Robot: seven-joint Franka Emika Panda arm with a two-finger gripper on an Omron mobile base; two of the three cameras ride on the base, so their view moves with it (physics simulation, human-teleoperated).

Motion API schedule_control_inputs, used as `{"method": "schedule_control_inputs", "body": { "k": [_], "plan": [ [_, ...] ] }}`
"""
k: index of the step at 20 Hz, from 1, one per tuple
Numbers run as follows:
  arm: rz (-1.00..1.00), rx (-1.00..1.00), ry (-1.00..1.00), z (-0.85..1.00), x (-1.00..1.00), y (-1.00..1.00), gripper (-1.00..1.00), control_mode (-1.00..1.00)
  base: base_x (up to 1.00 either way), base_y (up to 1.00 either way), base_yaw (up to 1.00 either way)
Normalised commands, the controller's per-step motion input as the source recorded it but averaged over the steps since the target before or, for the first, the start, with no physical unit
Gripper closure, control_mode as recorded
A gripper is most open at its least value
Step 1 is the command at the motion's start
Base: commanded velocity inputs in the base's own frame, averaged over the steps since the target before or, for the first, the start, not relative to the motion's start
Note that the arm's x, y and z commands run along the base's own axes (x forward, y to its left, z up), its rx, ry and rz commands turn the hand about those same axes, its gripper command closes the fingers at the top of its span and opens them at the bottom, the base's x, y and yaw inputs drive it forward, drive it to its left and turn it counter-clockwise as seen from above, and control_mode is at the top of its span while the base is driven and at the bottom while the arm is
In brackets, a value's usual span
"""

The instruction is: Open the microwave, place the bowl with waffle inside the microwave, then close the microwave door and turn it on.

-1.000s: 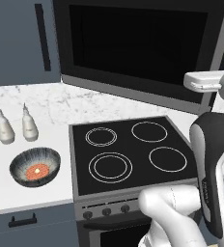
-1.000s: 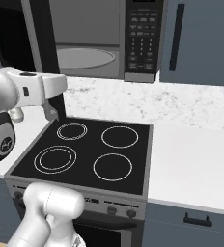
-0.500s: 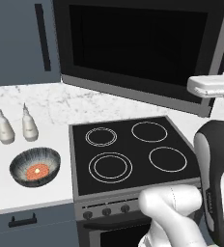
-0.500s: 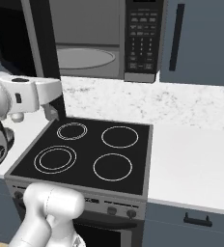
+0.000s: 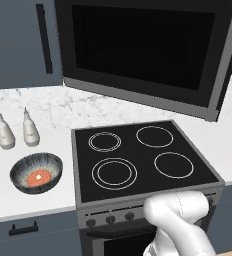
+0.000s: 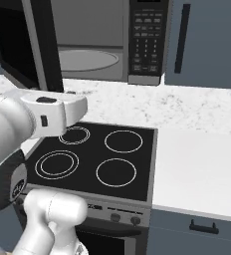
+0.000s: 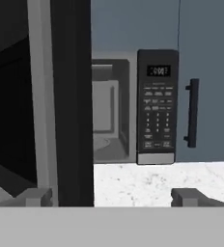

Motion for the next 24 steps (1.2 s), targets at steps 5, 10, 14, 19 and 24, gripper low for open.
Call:
{"method": "schedule_control_inputs", "body": {
  "k": [5, 10, 14, 19, 24],
  "plan": [
    [0.53, 0.05, 0.0, 0.0, 0.5, -0.56, -1.0, -1.0, 0.0, 0.0, 0.0],
    [0.66, 0.01, -0.04, -0.28, 0.75, -0.07, -1.0, -1.0, 0.0, 0.0, 0.0],
    [0.6, 0.06, -0.04, -0.32, 0.72, 0.06, -1.0, -1.0, 0.0, 0.0, 0.0],
    [0.36, 0.09, 0.0, -0.05, 0.62, 0.33, -1.0, -1.0, 0.0, 0.0, 0.0],
    [0.24, 0.02, 0.01, 0.0, 0.13, 0.5, -1.0, -1.0, 0.0, 0.0, 0.0]
  ]
}}
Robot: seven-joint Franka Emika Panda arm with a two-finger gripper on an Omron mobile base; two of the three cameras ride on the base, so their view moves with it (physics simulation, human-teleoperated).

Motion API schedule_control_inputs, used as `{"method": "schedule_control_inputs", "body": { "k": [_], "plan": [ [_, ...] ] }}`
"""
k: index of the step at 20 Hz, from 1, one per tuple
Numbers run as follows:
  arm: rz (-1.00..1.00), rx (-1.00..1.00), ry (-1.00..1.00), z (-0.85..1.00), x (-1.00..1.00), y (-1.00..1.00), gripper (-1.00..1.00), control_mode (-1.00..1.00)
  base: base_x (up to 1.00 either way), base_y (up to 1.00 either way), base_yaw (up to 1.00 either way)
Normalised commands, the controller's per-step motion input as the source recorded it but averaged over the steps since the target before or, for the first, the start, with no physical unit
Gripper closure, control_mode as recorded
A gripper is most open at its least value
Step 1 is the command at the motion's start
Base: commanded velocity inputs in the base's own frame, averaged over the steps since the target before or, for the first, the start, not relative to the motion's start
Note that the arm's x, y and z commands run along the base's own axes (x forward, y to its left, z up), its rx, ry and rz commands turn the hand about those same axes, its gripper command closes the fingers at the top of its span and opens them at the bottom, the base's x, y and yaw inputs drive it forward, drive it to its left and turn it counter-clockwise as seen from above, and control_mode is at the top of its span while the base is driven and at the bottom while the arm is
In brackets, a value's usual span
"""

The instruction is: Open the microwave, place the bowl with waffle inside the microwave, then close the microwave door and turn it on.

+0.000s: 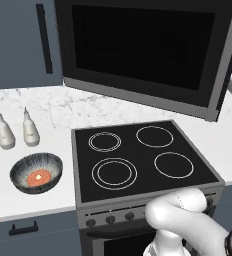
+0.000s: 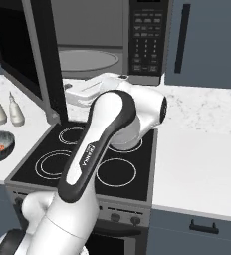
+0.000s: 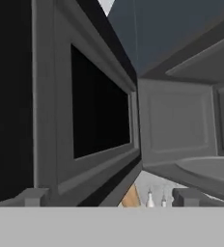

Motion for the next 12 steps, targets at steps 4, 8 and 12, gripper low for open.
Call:
{"method": "schedule_control_inputs", "body": {
  "k": [4, 8, 12],
  "plan": [
    [0.1, 0.0, 0.0, 0.0, -0.74, 0.68, -1.0, -1.0, 0.0, 0.0, 0.0],
    [0.05, 0.0, 0.0, 0.0, -1.0, 0.75, -1.0, -1.0, 0.0, 0.0, 0.0],
    [0.0, 0.0, 0.0, 0.0, -0.56, 0.98, -1.0, -1.0, 0.0, 0.0, 0.0]
  ]
}}
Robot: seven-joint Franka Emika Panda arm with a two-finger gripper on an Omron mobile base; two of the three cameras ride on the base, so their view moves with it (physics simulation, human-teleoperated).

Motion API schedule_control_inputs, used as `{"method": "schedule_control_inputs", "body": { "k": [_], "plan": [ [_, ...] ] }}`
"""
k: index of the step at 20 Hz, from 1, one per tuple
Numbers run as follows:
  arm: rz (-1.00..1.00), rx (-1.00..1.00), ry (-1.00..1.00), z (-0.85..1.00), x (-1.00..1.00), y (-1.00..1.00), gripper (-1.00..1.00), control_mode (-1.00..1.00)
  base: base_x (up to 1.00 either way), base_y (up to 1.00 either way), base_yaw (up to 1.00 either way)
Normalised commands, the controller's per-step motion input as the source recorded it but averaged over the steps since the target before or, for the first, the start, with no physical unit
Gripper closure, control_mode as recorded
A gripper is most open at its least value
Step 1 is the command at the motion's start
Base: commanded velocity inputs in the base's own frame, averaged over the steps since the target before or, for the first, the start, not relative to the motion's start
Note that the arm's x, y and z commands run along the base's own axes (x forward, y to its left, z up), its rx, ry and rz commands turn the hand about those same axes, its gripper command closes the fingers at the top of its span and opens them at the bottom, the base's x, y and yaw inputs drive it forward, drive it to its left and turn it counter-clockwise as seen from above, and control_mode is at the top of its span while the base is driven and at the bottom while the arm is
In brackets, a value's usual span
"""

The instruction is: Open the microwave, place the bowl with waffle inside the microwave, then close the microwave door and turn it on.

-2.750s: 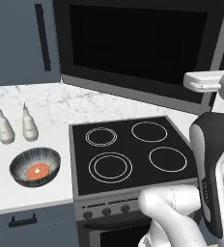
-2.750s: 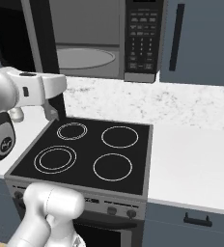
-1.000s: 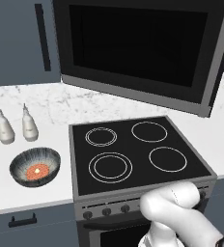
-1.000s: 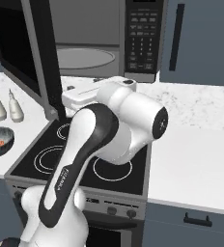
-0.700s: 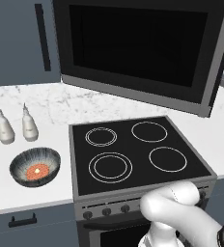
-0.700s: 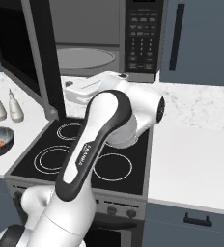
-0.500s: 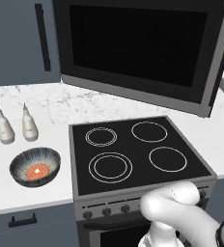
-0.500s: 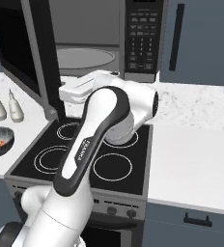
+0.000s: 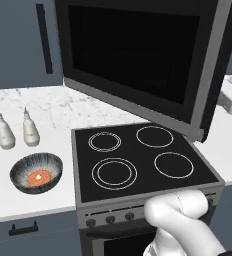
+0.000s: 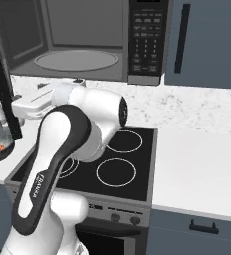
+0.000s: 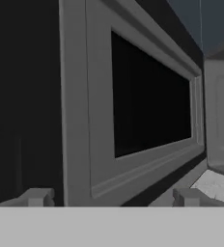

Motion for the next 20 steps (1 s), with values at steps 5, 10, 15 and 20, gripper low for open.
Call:
{"method": "schedule_control_inputs", "body": {
  "k": [5, 10, 15, 20],
  "plan": [
    [0.0, -0.01, 0.0, 0.0, -0.01, 1.0, -1.0, -1.0, 0.0, 0.0, 0.0],
    [0.0, -0.01, 0.0, 0.0, -0.12, 1.0, -1.0, -1.0, 0.0, 0.0, 0.0],
    [0.0, -0.03, 0.0, 0.0, -0.14, 1.0, -1.0, -1.0, 0.0, 0.0, 0.0],
    [0.0, -0.07, 0.0, 0.0, -0.01, 1.0, -1.0, -1.0, 0.0, 0.0, 0.0]
  ]
}}
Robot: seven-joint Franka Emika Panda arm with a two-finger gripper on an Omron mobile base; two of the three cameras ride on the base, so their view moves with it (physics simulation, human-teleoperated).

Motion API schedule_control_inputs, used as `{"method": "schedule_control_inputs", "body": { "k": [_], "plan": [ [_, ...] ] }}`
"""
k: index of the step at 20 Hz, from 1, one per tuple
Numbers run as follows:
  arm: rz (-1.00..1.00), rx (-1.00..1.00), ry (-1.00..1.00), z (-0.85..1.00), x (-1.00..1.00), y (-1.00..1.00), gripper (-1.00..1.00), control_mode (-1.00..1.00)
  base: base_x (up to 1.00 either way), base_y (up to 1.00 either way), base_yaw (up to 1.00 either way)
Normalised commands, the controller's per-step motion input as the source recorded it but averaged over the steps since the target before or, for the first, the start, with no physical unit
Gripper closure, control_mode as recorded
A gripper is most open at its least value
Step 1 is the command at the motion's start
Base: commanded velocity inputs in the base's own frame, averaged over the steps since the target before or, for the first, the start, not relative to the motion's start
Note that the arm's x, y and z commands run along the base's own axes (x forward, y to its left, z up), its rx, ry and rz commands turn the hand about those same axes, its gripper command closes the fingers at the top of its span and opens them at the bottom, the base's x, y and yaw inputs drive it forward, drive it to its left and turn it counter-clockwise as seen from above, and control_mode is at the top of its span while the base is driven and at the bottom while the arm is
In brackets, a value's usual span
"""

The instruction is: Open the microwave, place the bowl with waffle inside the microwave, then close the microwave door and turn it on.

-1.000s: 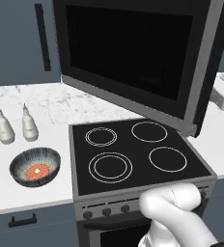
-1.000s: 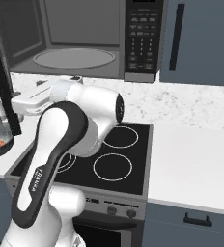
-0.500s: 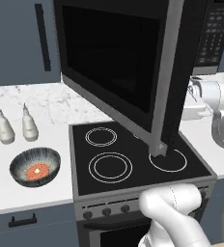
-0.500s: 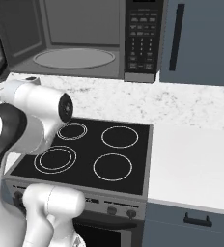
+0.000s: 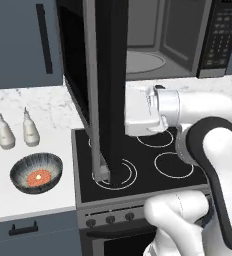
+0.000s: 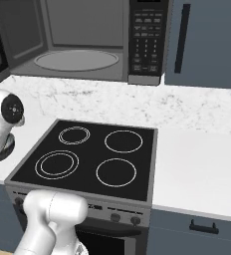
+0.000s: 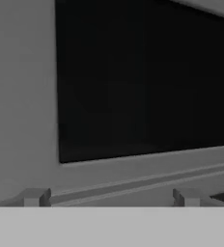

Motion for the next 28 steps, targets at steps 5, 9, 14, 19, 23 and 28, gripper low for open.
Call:
{"method": "schedule_control_inputs", "body": {
  "k": [5, 9, 14, 19, 23, 28],
  "plan": [
    [-0.02, -0.09, 0.0, 0.0, 0.17, 0.94, -1.0, -1.0, 0.0, 0.0, 0.0],
    [-0.02, -0.03, 0.0, 0.0, 0.14, 0.49, -1.0, -1.0, 0.0, 0.0, 0.0],
    [-0.02, -0.02, 0.0, 0.0, 0.13, 0.36, -1.0, -1.0, 0.0, 0.0, 0.0],
    [-0.03, 0.01, 0.03, 0.02, -0.05, -0.22, -1.0, -1.0, 0.0, 0.0, 0.0],
    [-0.18, 0.01, 0.22, 0.03, 0.0, -0.89, -1.0, -1.0, 0.0, 0.0, 0.0],
    [-0.28, 0.0, 0.58, 0.0, 0.0, -0.88, -1.0, -1.0, 0.0, 0.0, 0.0]
  ]
}}
